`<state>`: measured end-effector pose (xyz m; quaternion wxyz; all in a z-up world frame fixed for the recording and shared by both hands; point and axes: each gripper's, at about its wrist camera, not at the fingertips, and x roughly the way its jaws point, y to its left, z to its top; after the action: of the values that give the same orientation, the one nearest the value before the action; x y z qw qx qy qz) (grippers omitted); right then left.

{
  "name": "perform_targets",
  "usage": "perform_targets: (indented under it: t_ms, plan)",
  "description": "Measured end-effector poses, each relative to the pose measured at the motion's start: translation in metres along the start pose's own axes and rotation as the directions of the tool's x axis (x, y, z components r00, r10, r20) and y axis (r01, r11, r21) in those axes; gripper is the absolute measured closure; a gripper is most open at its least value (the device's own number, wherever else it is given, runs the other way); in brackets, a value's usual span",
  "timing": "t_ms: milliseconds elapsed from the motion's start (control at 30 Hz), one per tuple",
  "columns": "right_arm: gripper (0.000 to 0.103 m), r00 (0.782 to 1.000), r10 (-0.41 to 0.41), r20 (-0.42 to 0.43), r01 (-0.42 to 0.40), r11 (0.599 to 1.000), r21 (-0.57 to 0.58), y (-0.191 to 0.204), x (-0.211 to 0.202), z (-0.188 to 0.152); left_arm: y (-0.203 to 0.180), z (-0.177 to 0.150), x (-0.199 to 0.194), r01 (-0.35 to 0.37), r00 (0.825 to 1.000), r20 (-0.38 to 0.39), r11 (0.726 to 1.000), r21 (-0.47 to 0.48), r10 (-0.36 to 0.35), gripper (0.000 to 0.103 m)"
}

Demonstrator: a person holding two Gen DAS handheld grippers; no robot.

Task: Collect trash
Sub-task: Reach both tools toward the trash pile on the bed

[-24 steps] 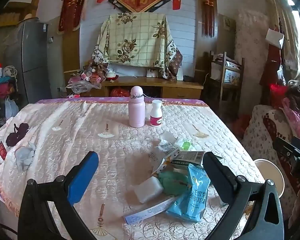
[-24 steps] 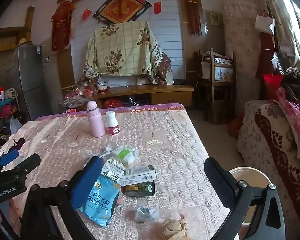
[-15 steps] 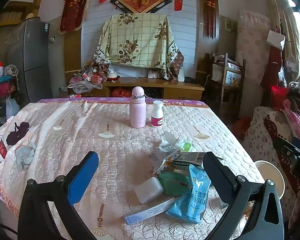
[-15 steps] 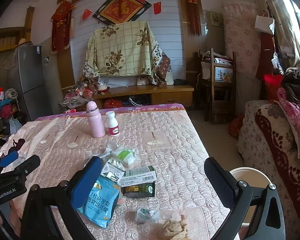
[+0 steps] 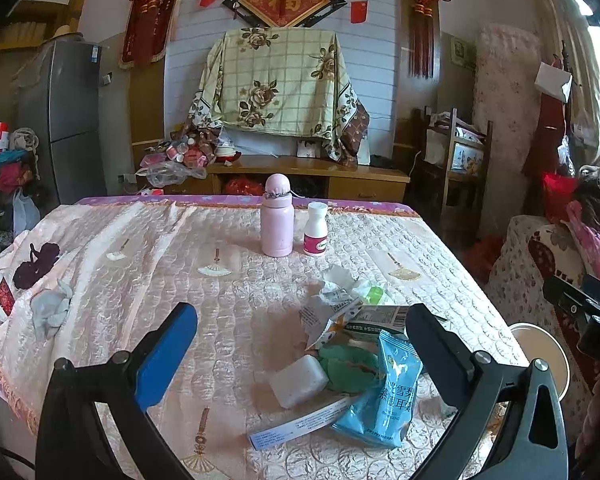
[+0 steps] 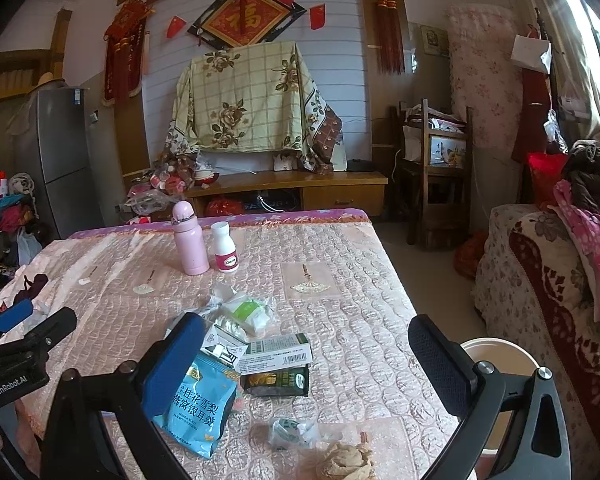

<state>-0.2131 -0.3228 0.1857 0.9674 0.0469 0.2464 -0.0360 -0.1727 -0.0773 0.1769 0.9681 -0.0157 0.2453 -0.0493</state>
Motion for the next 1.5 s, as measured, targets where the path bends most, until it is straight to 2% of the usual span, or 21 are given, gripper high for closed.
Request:
perform_targets:
  t_ms: [1133,1500]
  plan:
    - [0.0,1.0,0.002,0.0,-0.002,1.0,-0.003,0.001,0.006,-0.004,0.001,-0.006,0.009,-0.013,1.0,-0.017,1.0,0.011,0.014,0.0]
    - [0.0,0.998,-0.015,-0.056,0.013,0.999,-0.034,-0.002,0.013,-0.009,0.004,-0.008,0.013,-0.019,0.999,-0.028,1.0,0.009,0.02,0.0]
